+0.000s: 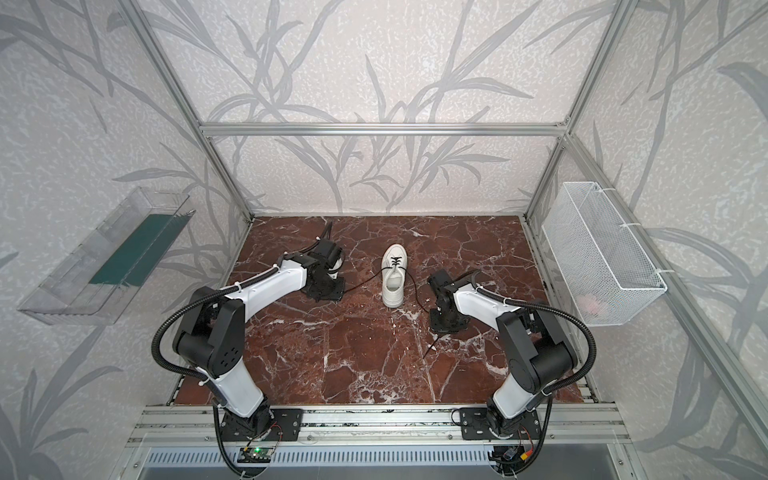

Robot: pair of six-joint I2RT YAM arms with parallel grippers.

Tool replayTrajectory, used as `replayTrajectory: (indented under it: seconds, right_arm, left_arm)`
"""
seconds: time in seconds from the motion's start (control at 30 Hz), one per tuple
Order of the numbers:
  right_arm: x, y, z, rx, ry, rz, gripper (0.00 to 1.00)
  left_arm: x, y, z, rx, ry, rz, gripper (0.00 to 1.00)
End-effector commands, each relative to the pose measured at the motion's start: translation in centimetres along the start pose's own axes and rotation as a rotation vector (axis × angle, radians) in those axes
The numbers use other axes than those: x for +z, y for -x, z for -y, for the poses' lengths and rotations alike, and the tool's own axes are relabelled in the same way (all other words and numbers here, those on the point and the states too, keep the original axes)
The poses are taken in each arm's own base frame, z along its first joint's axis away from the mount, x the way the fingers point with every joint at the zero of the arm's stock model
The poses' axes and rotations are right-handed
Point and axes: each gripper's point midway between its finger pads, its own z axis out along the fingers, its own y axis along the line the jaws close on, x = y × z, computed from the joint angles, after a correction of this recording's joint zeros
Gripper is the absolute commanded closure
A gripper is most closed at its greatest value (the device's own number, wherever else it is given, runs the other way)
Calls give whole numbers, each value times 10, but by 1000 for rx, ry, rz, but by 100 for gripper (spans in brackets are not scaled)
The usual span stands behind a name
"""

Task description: Tie the shoes

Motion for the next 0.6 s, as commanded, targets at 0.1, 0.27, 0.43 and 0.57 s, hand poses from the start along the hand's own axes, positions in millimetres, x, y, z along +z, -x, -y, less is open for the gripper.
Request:
replayTrajectory:
  seconds: [0.1,0.27,0.43,0.57]
  right_arm:
    - [2,1,4,-33,-16,-21,94]
    - [-11,19,14,-35,-19,19,100]
    - [-32,46,24,-28,-27,82,100]
    - [-51,74,28,-27,-18,143,100]
  left_arm:
    - [-16,8,-3,-3,10,36,58]
    - [-18,7,-5,5,18,32,58]
    - [-21,6,-7,6,29,35,59]
    - [-24,3,-9,3,36,37,59]
